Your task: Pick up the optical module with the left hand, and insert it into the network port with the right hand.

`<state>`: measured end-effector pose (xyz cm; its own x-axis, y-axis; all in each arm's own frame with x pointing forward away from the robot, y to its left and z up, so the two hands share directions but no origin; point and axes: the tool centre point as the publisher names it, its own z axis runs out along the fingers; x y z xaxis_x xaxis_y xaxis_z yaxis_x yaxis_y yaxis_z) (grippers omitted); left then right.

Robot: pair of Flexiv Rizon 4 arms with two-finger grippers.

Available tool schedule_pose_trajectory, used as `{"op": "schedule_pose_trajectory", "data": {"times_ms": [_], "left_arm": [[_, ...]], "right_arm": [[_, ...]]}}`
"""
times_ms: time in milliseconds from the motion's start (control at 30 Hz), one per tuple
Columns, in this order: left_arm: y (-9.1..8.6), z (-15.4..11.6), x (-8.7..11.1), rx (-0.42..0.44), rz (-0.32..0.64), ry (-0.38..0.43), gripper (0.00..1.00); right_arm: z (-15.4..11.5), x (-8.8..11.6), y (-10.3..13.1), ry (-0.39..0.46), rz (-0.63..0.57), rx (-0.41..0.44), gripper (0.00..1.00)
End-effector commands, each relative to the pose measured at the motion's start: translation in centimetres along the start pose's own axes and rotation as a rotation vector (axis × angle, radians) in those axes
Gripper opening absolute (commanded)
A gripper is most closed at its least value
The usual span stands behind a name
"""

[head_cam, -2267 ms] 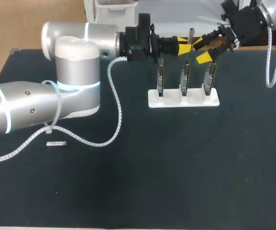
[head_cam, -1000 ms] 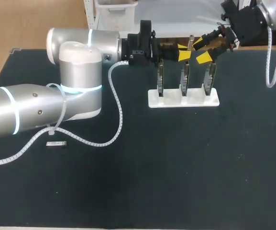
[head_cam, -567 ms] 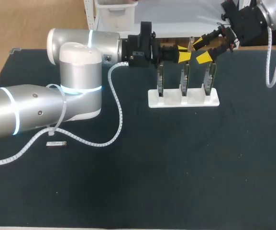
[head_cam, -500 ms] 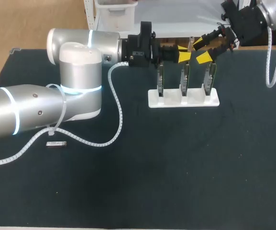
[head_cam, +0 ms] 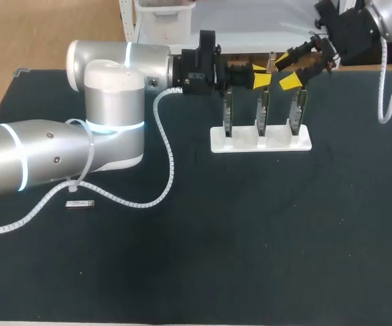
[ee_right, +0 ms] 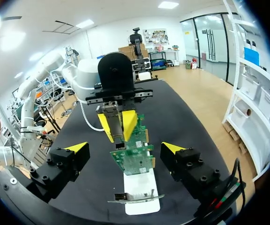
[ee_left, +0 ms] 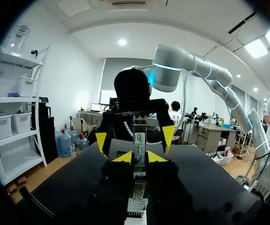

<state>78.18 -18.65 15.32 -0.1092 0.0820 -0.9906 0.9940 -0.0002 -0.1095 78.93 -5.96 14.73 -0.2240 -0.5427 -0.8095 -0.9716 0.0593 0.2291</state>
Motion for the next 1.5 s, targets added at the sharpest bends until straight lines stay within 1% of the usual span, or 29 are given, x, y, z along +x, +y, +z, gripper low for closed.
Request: {"op": "schedule_pose_trajectory", "data": {"times_ms": [33, 200, 367, 533, 633, 1100, 1500], "left_arm": [[0.1, 0.1, 0.0, 0.001, 0.0, 0.002, 0.0], [0.1, 0.1, 0.0, 0.001, 0.0, 0.002, 0.0], [0.1, 0.1, 0.0, 0.001, 0.0, 0.002, 0.0], [0.1, 0.1, 0.0, 0.001, 0.0, 0.002, 0.0], [0.1, 0.1, 0.0, 0.001, 0.0, 0.002, 0.0], [0.1, 0.1, 0.0, 0.001, 0.0, 0.002, 0.0], [0.1, 0.1, 0.0, 0.001, 0.0, 0.002, 0.0]], "right_arm": [[-0.5, -0.3, 0.7, -0.004, -0.01, 0.023, 1.0], [-1.3, -1.4, 0.9, -0.017, -0.036, 0.053, 1.0], [-1.5, -2.6, 1.5, -0.033, -0.075, 0.056, 1.0], [-1.3, -3.4, 1.9, -0.043, -0.11, 0.048, 1.0], [-1.0, -3.5, 2.0, -0.056, -0.118, 0.036, 1.0], [-0.2, -4.6, 1.8, -0.063, -0.145, 0.014, 1.0], [0.0, -4.9, 1.7, -0.066, -0.144, 0.0, 1.0]]}}
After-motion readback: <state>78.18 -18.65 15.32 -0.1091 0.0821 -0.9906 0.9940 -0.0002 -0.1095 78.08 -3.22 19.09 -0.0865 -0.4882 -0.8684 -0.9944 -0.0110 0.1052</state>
